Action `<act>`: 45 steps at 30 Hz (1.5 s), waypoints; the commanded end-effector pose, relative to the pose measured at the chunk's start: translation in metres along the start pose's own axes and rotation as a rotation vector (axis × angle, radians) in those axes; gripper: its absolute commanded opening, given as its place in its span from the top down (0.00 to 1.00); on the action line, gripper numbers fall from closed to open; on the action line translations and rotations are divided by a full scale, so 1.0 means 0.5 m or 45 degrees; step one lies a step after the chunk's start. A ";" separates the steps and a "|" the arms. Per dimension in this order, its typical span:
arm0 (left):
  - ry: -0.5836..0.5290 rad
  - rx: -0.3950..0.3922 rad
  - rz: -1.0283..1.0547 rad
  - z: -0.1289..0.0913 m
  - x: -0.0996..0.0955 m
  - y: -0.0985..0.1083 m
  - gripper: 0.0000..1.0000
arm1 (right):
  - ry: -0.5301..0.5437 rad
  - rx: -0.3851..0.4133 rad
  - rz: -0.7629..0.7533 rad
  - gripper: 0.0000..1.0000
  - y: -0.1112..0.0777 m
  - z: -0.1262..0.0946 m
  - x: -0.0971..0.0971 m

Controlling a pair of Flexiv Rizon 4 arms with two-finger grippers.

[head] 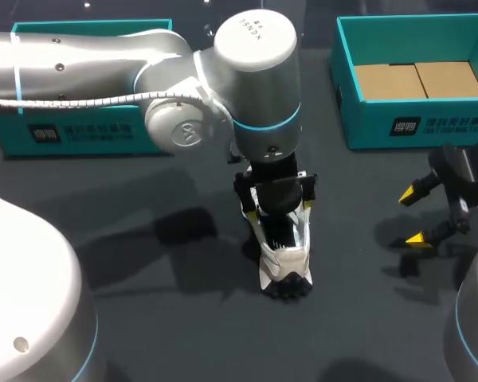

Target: Take the shoe out of the shoebox, open the shoe tongue, remove and reinsert the insole, then place the shoe into the shoebox

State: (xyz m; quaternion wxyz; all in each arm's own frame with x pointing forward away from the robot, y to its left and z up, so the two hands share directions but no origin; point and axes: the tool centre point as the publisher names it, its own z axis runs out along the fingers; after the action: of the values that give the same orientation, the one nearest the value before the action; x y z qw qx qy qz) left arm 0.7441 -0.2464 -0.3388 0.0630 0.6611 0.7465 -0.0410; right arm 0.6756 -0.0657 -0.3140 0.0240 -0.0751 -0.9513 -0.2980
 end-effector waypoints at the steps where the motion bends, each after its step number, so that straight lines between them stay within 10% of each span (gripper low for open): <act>1: -0.002 -0.005 -0.006 -0.013 0.004 0.015 0.04 | -0.001 0.001 0.000 0.00 0.000 0.000 0.001; 23: -0.063 0.057 -0.057 -0.147 0.018 0.109 0.51 | -0.001 0.001 0.000 0.00 0.000 0.000 0.001; 45: -0.021 0.269 0.011 -0.099 0.015 0.019 0.64 | -0.001 0.001 0.000 0.00 0.000 0.000 0.001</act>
State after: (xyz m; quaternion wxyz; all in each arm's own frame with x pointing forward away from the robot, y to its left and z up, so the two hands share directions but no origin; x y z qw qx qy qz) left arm 0.7518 -0.2273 -0.2831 0.0004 0.6658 0.7358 -0.1236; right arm 0.6756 -0.0657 -0.3140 0.0240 -0.0751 -0.9513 -0.2980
